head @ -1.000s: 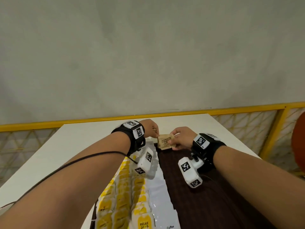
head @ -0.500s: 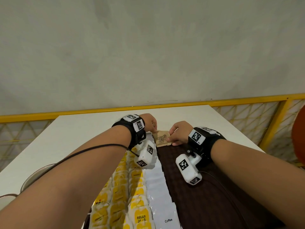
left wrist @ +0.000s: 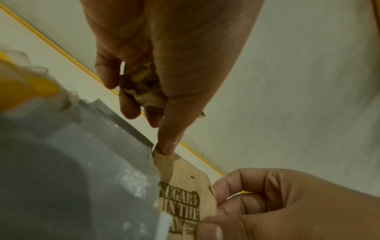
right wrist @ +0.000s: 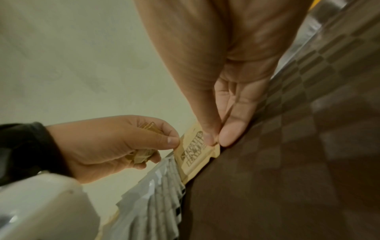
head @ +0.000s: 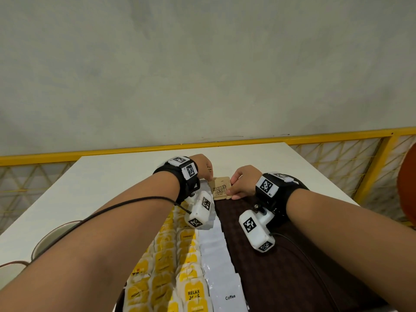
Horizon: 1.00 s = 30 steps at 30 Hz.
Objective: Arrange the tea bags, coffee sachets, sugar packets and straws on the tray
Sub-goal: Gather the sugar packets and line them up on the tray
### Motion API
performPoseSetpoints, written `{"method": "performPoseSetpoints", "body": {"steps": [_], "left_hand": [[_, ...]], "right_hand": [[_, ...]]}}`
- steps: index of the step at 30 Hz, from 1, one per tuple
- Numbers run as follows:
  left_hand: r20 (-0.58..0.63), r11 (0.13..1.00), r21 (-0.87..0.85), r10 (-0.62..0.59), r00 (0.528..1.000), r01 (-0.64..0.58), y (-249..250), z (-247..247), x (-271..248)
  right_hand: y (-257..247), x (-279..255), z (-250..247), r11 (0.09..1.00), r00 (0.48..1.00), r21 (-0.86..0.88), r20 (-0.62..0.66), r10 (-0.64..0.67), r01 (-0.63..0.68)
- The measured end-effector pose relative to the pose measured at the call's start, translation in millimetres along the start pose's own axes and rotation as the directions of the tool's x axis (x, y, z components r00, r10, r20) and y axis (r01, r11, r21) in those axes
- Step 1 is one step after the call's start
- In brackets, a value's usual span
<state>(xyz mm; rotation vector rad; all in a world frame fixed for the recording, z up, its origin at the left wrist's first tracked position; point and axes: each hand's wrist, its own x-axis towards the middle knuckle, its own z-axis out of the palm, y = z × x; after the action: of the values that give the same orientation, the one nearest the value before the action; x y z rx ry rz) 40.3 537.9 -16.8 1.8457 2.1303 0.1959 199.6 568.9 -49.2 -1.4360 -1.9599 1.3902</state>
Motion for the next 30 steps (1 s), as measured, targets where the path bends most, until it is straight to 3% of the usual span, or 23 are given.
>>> {"method": "performPoseSetpoints", "body": {"steps": [8,12,14,16,17,19,22,26,30], "left_hand": [[-0.009,0.997,-0.074,-0.013,1.000,0.012,0.2,-3.7,-8.8],[-0.101,0.965,-0.264,-0.041,0.994,0.013,-4.0,-11.0,-20.7],[-0.106,0.850,-0.526,-0.087,0.991,0.018,-6.8,-11.9,-27.1],[-0.035,0.576,-0.817,-0.098,0.995,0.028,-7.3,-12.6,-36.0],[-0.009,0.450,-0.893,-0.070,0.998,0.023,-5.9,-13.2,-41.4],[0.000,0.324,-0.946,0.019,1.000,-0.006,-3.1,-14.5,-49.8],[-0.023,0.277,-0.959,0.114,0.993,-0.054,0.7,-12.7,-56.7],[-0.001,0.234,-0.972,0.136,0.991,-0.033,4.0,-11.3,-60.6],[0.039,0.269,-0.963,0.133,0.990,0.002,7.3,-17.1,-65.3]], "right_hand": [[-1.6,-3.1,-1.2,0.998,1.000,-0.066,-0.015,-0.014,0.013],[0.8,-4.7,-3.4,0.994,0.999,-0.109,-0.035,-0.010,0.006],[-2.2,-5.8,-6.2,0.988,0.996,-0.152,-0.080,-0.050,0.038],[-10.7,-10.2,-10.3,0.978,0.969,-0.134,-0.172,-0.179,0.157],[-17.1,-14.3,-11.9,0.967,0.945,-0.071,-0.206,-0.256,0.246],[-31.1,-23.8,-12.5,0.906,0.895,0.068,-0.208,-0.396,0.417],[-43.4,-34.2,-7.2,0.864,0.862,0.074,-0.154,-0.484,0.498],[-46.4,-38.4,-3.6,0.855,0.839,-0.011,-0.186,-0.511,0.518],[-48.3,-41.7,-9.2,0.835,0.819,-0.085,-0.163,-0.550,0.544]]}}
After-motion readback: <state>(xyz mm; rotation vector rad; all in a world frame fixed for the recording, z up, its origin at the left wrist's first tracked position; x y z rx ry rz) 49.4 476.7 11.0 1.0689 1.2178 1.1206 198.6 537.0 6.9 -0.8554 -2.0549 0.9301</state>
